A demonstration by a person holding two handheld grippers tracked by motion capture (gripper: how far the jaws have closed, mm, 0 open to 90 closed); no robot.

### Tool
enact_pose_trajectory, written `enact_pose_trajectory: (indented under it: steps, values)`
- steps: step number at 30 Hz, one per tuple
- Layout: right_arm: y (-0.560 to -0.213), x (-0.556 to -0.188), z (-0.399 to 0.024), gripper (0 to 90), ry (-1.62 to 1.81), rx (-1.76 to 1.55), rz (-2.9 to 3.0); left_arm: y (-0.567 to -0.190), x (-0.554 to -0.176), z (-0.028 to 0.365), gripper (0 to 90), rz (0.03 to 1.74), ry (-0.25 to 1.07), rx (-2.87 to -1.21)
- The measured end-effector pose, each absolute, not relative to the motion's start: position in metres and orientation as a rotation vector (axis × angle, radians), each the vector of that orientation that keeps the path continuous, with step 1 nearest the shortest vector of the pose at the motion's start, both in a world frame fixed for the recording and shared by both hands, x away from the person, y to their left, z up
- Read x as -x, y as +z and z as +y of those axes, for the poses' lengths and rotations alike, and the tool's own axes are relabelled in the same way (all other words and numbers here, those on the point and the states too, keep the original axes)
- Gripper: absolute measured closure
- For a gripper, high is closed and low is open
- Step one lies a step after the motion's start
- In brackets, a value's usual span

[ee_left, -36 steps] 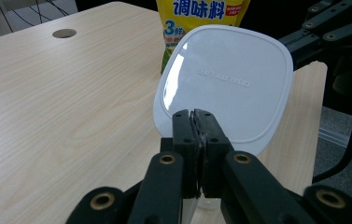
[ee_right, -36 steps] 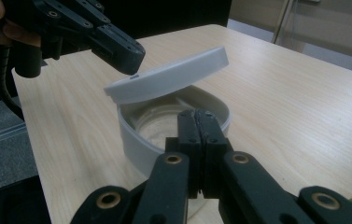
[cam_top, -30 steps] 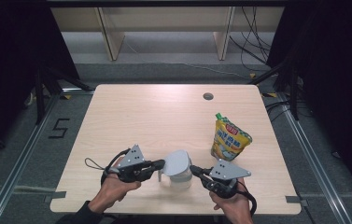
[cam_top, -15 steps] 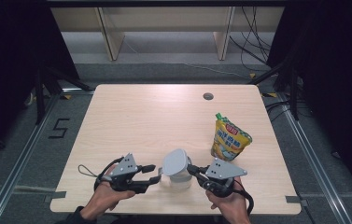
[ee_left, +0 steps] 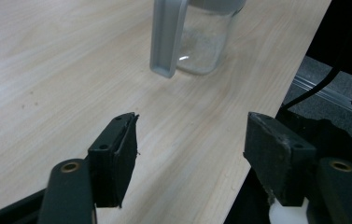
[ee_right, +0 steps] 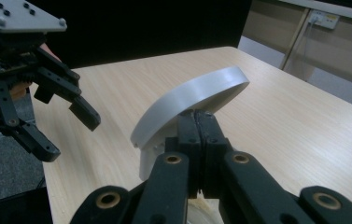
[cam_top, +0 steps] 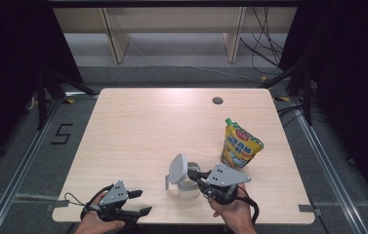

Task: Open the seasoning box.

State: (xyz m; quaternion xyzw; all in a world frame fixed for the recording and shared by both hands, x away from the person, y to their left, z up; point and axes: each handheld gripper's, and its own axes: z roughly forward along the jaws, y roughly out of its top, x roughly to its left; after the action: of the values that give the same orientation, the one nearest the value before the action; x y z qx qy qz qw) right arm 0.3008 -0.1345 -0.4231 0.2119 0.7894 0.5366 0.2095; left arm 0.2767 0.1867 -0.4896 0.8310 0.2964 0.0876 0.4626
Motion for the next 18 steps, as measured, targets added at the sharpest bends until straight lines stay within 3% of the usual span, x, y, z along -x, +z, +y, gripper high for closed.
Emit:
enact_pose_trajectory:
  steps: [14,18]
  values:
    - [-0.421,-0.297,-0.117,89.5,1.518,-0.528,2.222,-0.496,-0.277,0.19,30.7,0.758,0.229,-2.067]
    - [-0.421,-0.297,-0.127,85.1,1.508,-0.553,2.204,-0.495,-0.278,0.192,29.4,0.763,0.231,-2.066]
